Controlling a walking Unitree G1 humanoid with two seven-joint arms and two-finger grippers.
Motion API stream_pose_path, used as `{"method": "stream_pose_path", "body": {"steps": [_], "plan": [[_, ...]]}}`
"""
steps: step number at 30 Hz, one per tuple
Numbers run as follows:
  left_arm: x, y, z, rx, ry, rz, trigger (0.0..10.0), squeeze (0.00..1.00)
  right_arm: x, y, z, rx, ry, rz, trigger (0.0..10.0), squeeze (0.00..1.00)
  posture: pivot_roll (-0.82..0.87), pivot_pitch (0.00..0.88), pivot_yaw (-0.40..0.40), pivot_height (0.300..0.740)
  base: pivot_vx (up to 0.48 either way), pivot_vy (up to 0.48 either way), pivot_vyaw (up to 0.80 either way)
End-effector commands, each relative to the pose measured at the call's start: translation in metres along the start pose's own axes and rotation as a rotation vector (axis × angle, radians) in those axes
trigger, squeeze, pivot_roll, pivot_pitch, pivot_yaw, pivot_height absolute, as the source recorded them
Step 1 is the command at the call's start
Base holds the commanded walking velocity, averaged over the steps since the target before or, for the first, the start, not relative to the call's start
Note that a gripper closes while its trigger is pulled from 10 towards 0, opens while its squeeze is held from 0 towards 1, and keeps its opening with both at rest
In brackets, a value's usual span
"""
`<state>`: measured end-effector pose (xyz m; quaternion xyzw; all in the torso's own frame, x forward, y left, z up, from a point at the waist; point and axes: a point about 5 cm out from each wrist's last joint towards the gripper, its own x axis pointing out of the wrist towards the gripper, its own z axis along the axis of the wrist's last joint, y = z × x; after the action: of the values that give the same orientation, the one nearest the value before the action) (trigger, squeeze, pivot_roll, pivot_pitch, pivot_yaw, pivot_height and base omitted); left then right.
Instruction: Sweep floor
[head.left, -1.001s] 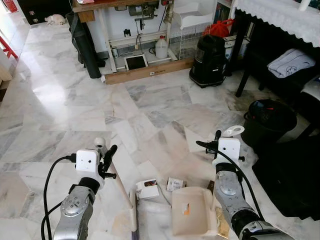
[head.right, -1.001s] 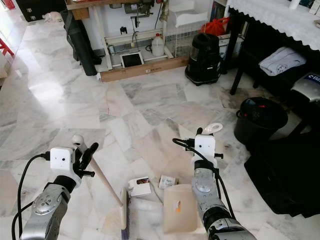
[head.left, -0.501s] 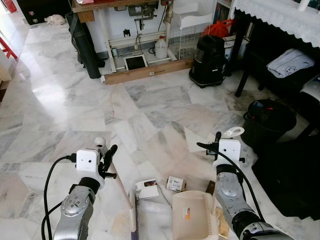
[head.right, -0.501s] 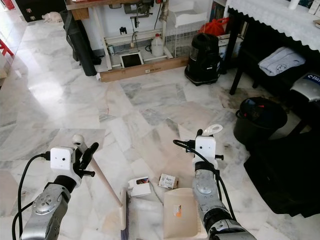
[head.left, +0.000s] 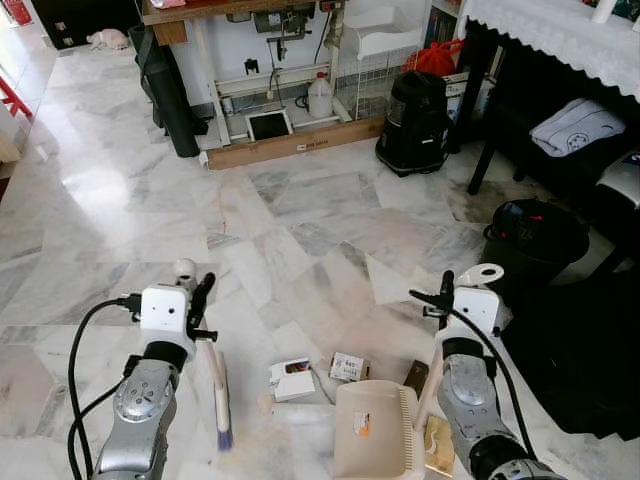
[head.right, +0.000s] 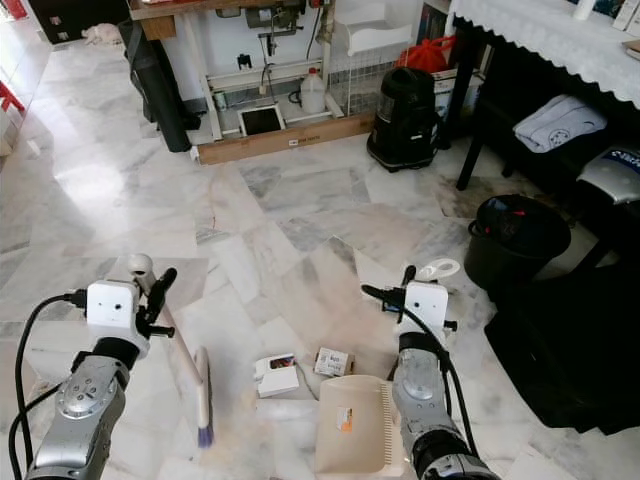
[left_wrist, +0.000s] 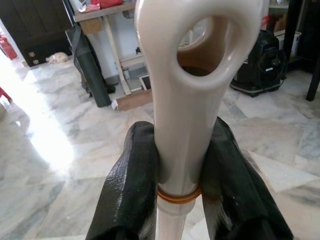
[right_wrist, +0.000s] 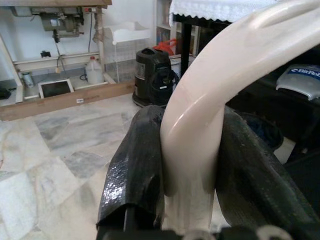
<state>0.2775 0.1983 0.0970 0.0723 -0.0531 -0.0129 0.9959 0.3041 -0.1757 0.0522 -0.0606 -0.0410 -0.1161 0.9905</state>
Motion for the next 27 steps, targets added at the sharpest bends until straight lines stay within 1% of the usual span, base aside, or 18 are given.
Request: {"method": "stream_pose_path", "body": {"steps": [1,4,6,9,12,17,23,27], "plan": [[0.001,-0.005,0.001,0.002,-0.016,-0.009,10.0,0.0,0.003,-0.003,0.007,0.024,-0.044,-0.007,10.0,0.0,0.16,0.037,0.029,0.74,0.0,0.0,0.0],[0.002,-0.006,0.0,0.003,-0.017,-0.008,10.0,0.0,0.003,-0.005,0.007,0.027,-0.044,-0.007,10.0,0.0,0.15,0.035,0.025,0.74,0.0,0.0,0.0],[0.002,-0.011,-0.002,-0.007,-0.011,-0.016,10.0,0.0,0.002,-0.007,0.01,0.023,-0.062,0.001,10.0,0.0,0.14,0.027,0.015,0.74,0.0,0.0,0.0],[0.002,-0.013,-0.003,-0.018,-0.01,-0.021,10.0,0.0,0.003,-0.009,0.011,0.024,-0.069,0.002,10.0,0.0,0.13,0.02,0.008,0.74,0.0,0.0,0.0],[0.003,-0.017,-0.004,-0.045,-0.01,-0.026,10.0,0.0,0.004,-0.013,0.015,0.036,-0.089,0.003,10.0,0.0,0.12,0.008,-0.001,0.74,0.0,0.0,0.0],[0.004,-0.019,-0.005,-0.056,-0.008,-0.024,10.0,0.0,0.006,-0.015,0.017,0.053,-0.094,0.008,10.0,0.0,0.12,0.0,-0.012,0.74,0.0,0.0,0.0],[0.001,-0.015,-0.009,-0.042,0.005,-0.011,10.0,0.0,0.006,-0.012,0.019,0.072,-0.09,0.02,10.0,0.0,0.12,0.0,-0.021,0.74,0.0,0.0,0.0],[0.002,-0.009,-0.007,-0.026,0.001,-0.001,10.0,0.0,0.004,-0.011,0.018,0.075,-0.082,0.025,10.0,0.0,0.12,0.0,-0.019,0.74,0.0,0.0,0.0]]}}
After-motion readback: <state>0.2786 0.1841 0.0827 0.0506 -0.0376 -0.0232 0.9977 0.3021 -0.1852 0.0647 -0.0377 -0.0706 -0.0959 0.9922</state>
